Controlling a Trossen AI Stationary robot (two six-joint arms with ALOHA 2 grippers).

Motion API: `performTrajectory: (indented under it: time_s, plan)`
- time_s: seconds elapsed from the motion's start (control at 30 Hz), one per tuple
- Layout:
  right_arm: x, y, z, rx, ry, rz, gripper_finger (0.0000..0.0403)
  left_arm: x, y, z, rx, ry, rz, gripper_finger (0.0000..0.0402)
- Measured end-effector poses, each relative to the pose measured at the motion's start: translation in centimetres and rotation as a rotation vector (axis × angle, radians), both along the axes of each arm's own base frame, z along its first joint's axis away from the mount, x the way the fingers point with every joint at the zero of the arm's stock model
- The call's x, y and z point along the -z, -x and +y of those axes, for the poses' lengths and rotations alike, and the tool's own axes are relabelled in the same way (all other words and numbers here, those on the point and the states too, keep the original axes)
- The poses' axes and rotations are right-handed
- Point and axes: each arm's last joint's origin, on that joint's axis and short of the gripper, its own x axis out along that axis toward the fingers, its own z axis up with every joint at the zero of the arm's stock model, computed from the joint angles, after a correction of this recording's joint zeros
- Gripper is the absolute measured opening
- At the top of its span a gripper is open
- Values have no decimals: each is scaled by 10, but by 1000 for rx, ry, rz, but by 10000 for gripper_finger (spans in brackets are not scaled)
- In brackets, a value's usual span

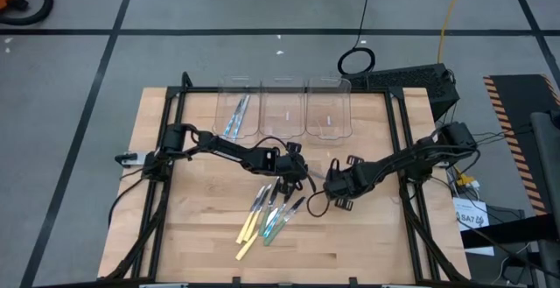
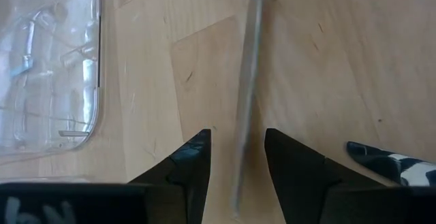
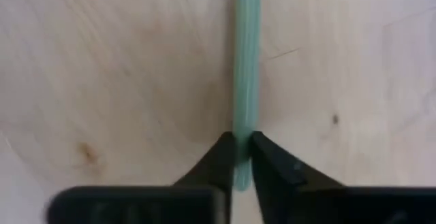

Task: Sort silverware by color (type)
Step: Put the green knife into the right transparent bin

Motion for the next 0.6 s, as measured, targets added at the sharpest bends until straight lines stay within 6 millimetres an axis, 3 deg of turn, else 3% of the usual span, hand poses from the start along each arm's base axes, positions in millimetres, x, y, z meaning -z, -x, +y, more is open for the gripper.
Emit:
performTrajectory:
  time_s: [0.23,0.6]
  plan:
    - [-2,1,0,-15,-3,-4,28,-1,0,-10,54,-29,10,149]
    - [-6,2,-2,-14,-17,-11,8,-26,-17,-18,106,-39,-77,150]
